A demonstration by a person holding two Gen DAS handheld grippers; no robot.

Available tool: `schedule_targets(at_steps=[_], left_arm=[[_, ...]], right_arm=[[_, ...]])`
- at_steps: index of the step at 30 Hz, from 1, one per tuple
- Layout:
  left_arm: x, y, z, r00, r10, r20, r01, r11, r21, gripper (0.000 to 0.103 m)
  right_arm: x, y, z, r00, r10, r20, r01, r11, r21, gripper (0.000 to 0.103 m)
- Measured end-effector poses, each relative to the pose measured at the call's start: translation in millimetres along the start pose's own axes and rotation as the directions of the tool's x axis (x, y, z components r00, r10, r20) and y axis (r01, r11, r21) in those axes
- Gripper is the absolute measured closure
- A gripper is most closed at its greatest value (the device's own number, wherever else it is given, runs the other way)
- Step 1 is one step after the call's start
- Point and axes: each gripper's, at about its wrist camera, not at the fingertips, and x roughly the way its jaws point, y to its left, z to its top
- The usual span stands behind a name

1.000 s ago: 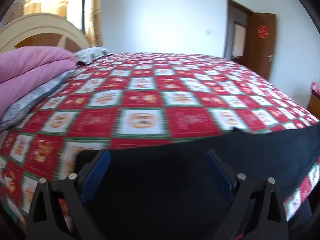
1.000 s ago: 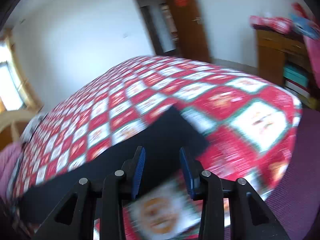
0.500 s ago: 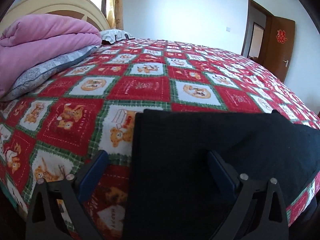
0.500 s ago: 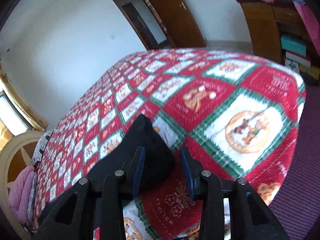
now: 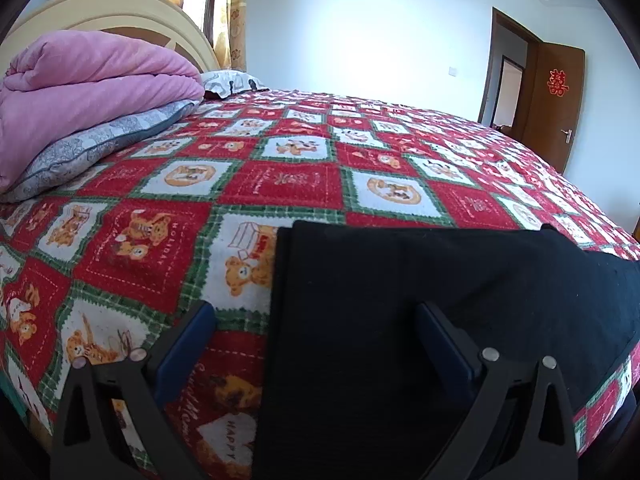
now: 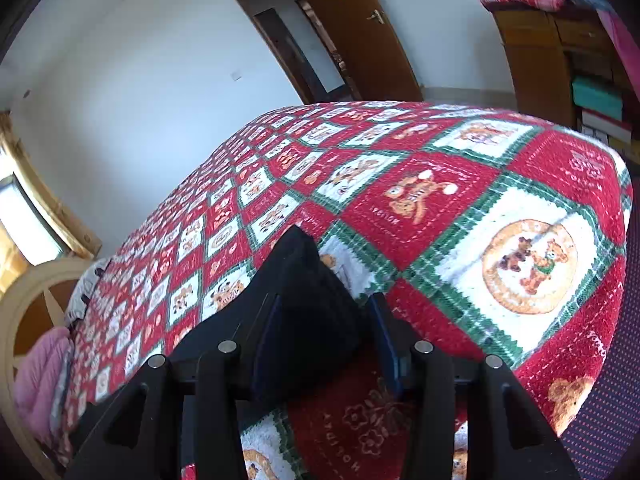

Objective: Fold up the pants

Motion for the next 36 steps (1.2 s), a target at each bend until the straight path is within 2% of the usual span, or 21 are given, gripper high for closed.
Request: schedule_targets(at_steps=[1, 2, 4, 10, 15, 19, 26, 31, 36], left_arm=[[0, 2, -1, 1.0, -0.005, 0.005, 0.005, 1.0, -0.005, 0.0], [0, 3, -1, 1.0, -0.009, 0.008, 0.009, 1.0, -0.009, 0.0], [1, 5, -3, 1.0, -0.019, 0.016, 0.019, 1.0, -0.016, 0.0], [2, 10, -7, 0.998, -0.056, 0.033, 0.057, 0.998, -0.028, 0.0], [2, 9, -8, 0.997, -0.059, 0.041, 0.06, 0.998, -0.025, 0.0], [2, 8, -8, 0.997, -0.059, 0.041, 0.06, 0.998, -0.026, 0.0], [2, 9, -8, 0.997, -0.059, 0.04, 0.06, 0.998, -0.026, 0.0], [2, 9, -8, 0.997, -0.06, 0.041, 0.061, 0.998, -0.025, 0.0], [2, 9, -8, 0.997, -0.06, 0.041, 0.061, 0.998, -0.025, 0.0]], right_arm=[[0, 2, -1, 1.0, 0.006, -0.004, -0.006, 1.0, -0.013, 0.061], [0, 4, -2, 1.0, 0.015, -0.007, -0.015, 1.0, -0.021, 0.072], [2, 1, -5, 1.0, 0.016, -0.01, -0.016, 1.0, -0.008, 0.089], [-1, -9, -8, 0.997, 0.07, 0.043, -0.073, 0.996, 0.058, 0.09], [-8, -5, -9, 0.995, 0.06, 0.077, -0.065, 0.996, 0.057, 0.091], [-30, 29, -9, 0.986, 0.053, 0.158, -0.041, 0.996, -0.075, 0.091], [-61, 92, -19, 0.96, 0.143, 0.239, -0.074, 0.958, -0.278, 0.092], [-72, 142, -37, 0.945, 0.208, 0.252, -0.087, 0.904, -0.419, 0.092], [-71, 195, -60, 0.94, 0.252, 0.23, -0.085, 0.825, -0.559, 0.092]])
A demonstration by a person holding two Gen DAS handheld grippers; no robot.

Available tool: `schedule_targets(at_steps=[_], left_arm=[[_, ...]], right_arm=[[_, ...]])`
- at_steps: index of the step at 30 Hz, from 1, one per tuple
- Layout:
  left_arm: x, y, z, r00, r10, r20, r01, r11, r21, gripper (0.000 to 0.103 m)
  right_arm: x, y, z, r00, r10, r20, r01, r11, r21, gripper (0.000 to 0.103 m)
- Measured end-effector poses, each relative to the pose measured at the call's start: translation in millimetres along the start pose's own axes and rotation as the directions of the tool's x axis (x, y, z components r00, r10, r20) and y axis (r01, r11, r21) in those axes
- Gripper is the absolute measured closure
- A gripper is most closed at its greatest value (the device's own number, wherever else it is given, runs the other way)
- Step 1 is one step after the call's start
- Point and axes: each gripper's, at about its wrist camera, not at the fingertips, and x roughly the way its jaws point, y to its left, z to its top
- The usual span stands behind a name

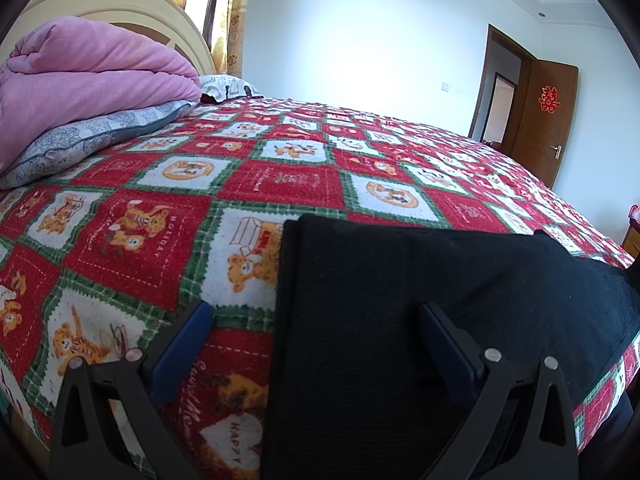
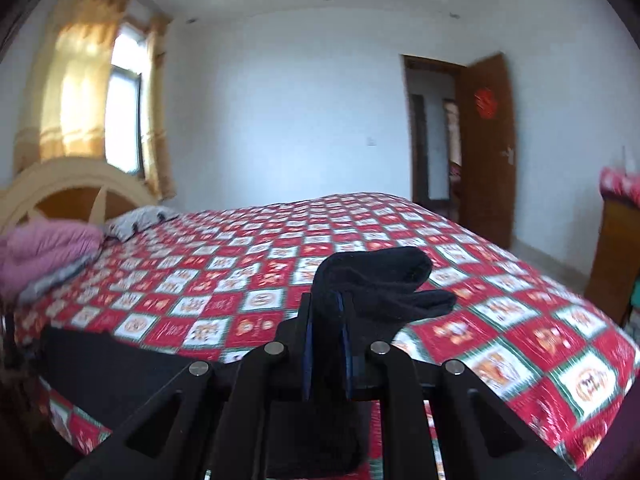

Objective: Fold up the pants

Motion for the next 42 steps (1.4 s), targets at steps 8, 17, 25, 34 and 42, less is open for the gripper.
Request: schedule_targets(at_steps=[8, 17, 25, 34, 42], left_arm=[[0, 0, 0, 1.0, 0.0, 0.002, 0.0, 1.0, 0.0, 0.0], [0, 0, 0, 1.0, 0.0, 0.002, 0.0, 1.0, 0.0, 0.0], [0, -1, 0, 1.0, 0.0, 0.003, 0.0, 1.0, -0.001, 0.0], [-1, 0, -1, 1.0, 0.0, 0.004, 0.0, 1.0, -0.001, 0.0], [0, 0, -1, 1.0, -0.001, 0.005, 0.001, 1.0, -0.001, 0.0]], right_arm=[[22, 60, -9, 0.993, 0.106, -0.052, -0.111, 0.99, -0.084, 0.092], [49, 130, -27, 0.971, 0.194, -0.141, -0.217, 0.96, -0.176, 0.092], [67, 184, -54, 0.955, 0.216, -0.202, -0.265, 0.929, -0.259, 0.092], [74, 221, -80, 0.948, 0.209, -0.239, -0.286, 0.889, -0.358, 0.092], [83, 240, -93, 0.939, 0.217, -0.265, -0.309, 0.871, -0.381, 0.092]])
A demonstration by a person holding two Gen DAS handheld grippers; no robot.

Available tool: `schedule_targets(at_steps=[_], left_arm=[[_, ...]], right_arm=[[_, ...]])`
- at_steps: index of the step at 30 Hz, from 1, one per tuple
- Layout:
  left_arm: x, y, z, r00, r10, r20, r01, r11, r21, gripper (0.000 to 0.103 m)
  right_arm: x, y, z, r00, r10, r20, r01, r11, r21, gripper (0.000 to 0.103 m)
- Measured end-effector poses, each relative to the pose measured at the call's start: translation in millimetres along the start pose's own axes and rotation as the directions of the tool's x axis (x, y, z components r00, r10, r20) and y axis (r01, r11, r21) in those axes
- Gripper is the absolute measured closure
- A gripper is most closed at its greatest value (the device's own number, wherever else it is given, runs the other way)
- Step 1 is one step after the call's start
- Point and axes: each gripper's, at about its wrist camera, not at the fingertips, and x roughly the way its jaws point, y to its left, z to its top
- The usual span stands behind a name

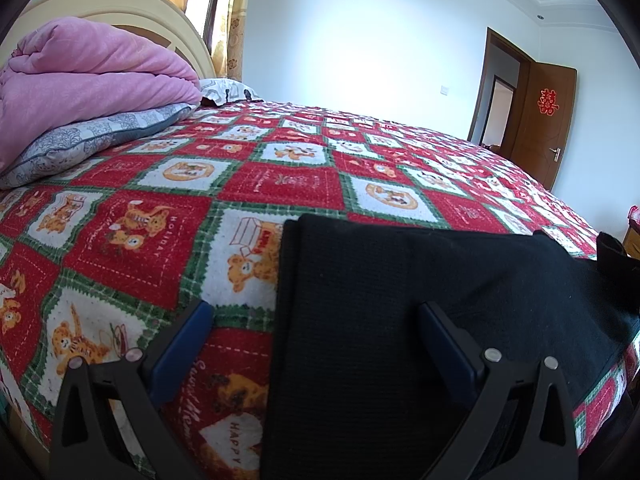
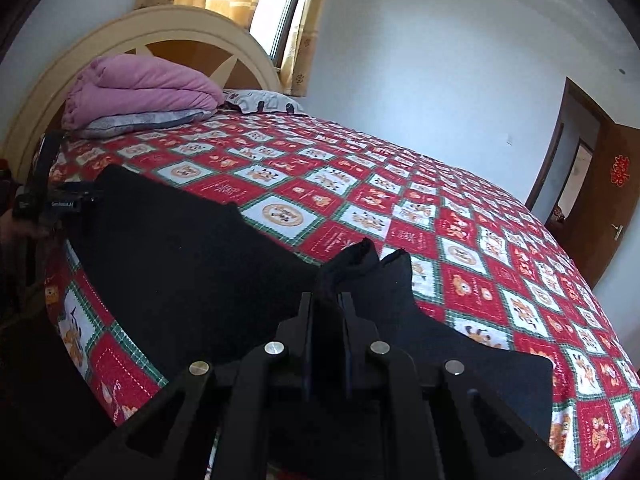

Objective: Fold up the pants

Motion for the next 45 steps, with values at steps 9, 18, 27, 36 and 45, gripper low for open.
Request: schedule_targets(at_steps=[9, 18, 27, 36, 45], left_arm=[[0, 0, -1, 1.0, 0.001, 0.0, -0.001, 1.0, 0.0, 0.0], [0, 0, 0, 1.0, 0.001, 0.002, -0.001, 1.0, 0.0, 0.0], [-1, 0, -1, 1.0, 0.0, 0.003, 0.0, 1.0, 0.0, 0.0], [-2, 5, 9, 1.0, -0.013, -0.026, 0.013, 1.0, -0.002, 0.0], [-4, 20, 11, 1.0, 0.001, -0.013, -0.002, 0.999, -0.053, 0.0]], right_arm=[[1, 21, -4, 0.999, 0.034, 0.001, -0.034, 0.997, -0.063, 0.092], [7, 37, -7, 0.998, 0.064, -0.007, -0.065, 0.993, -0.101, 0.092], [34, 44, -19, 0.989, 0.095, -0.111, -0.105, 0.99, -0.096, 0.091], [1, 15, -17, 0.985, 0.115, -0.132, -0.122, 0.992, -0.042, 0.081], [-31, -85, -34, 0.989, -0.002, -0.147, 0.033, 0.979, 0.203, 0.07]])
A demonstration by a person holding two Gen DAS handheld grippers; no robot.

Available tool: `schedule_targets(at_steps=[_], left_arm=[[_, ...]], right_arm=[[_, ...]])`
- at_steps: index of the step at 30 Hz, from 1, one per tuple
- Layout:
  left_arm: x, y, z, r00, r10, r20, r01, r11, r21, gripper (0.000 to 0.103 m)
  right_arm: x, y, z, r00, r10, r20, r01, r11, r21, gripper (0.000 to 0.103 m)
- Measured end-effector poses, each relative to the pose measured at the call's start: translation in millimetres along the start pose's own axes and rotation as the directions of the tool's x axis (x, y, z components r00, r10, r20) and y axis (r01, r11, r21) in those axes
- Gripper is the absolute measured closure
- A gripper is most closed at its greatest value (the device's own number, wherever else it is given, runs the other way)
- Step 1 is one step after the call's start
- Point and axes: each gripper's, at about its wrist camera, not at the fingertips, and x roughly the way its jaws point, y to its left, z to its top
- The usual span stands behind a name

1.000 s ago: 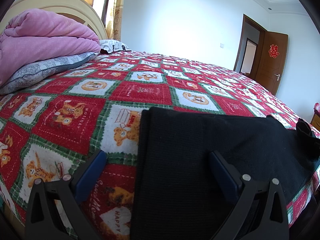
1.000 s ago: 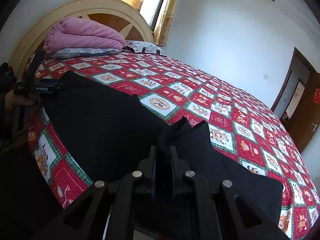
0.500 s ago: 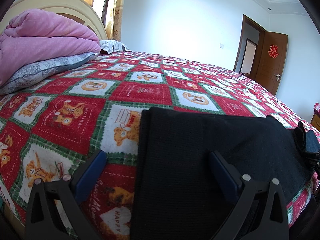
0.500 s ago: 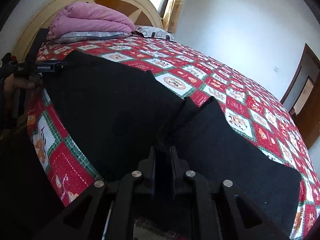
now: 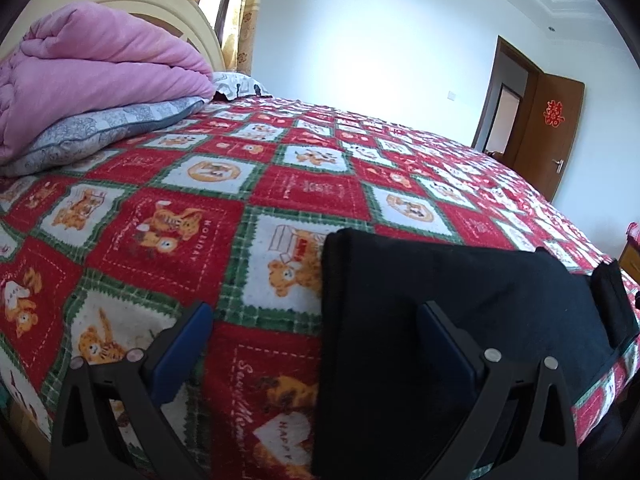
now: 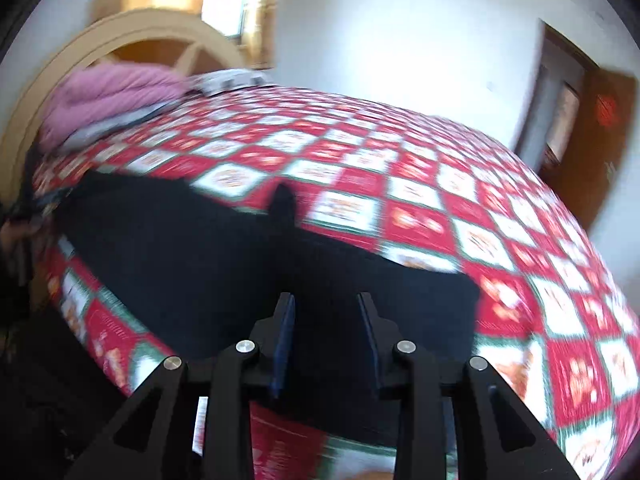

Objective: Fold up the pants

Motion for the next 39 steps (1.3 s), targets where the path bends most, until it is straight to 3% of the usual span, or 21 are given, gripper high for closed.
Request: schedule_targets(at_steps=[4, 9, 14, 16, 18, 21, 23, 25, 27, 31, 33, 35, 37, 39], left_arm=[[2, 0, -1, 1.0, -0.001, 0.008, 0.001, 1.0, -0.009, 0.0], [0, 2, -1, 1.0, -0.002, 0.006, 0.002, 1.0, -0.012, 0.0], [0, 2, -1, 1.0, -0.002, 0.011, 0.002, 1.0, -0.012, 0.0], [-1, 3, -2, 1.0, -0.004, 0.007, 0.004, 1.0, -0.012, 0.0], [-2, 4, -2, 1.0, -0.008, 0.005, 0.008, 1.0, -0.012, 0.0], [-2, 4, -3, 1.0, -0.009, 0.006, 0.009, 1.0, -0.013, 0.0], [-1, 4, -2, 1.0, -0.008, 0.007, 0.008, 1.0, -0.015, 0.0], [-1, 5, -2, 1.0, -0.007, 0.007, 0.008, 1.0, -0.015, 0.0], [-3, 4, -3, 1.0, -0.007, 0.005, 0.007, 1.0, -0.014, 0.0], [-2, 3, -3, 1.0, 0.01, 0.002, -0.01, 1.0, -0.014, 0.0], [-1, 1, -3, 1.0, 0.026, -0.006, -0.026, 1.0, -0.014, 0.0], [-1, -1, 0, 0.999, 0.036, -0.026, -0.037, 0.999, -0.011, 0.0], [-4, -1, 2, 0.997, 0.058, -0.04, -0.059, 0.998, -0.008, 0.0], [-8, 1, 3, 0.996, 0.079, -0.04, -0.08, 0.997, -0.006, 0.0]], right_arm=[[1, -18, -5, 0.997, 0.078, -0.018, -0.075, 0.991, 0.111, 0.07], [2, 40, -7, 0.978, 0.208, -0.021, -0.209, 0.977, -0.034, 0.07], [23, 50, 11, 0.992, 0.123, -0.011, -0.123, 0.992, -0.003, 0.07], [34, 49, 20, 0.991, 0.134, -0.011, -0.134, 0.991, 0.025, 0.07], [48, 58, 23, 0.987, 0.149, -0.05, -0.149, 0.989, 0.013, 0.07], [72, 79, 5, 0.972, 0.132, -0.194, -0.146, 0.987, -0.061, 0.069], [61, 85, -2, 0.98, 0.108, -0.167, -0.127, 0.986, -0.106, 0.068], [51, 76, -2, 0.968, 0.145, -0.205, -0.163, 0.984, -0.07, 0.068], [31, 58, -3, 0.972, 0.151, -0.182, -0.161, 0.986, -0.039, 0.068], [2, 11, -15, 0.99, 0.002, -0.141, -0.001, 1.0, 0.007, 0.068], [3, -18, -28, 0.98, -0.069, -0.186, 0.081, 0.995, 0.057, 0.067], [14, -41, -43, 0.968, -0.035, -0.248, 0.065, 0.992, 0.112, 0.067], [12, -46, -50, 0.974, 0.001, -0.225, 0.028, 0.991, 0.127, 0.067], [12, -43, -49, 0.974, -0.018, -0.226, 0.041, 0.994, 0.1, 0.066]])
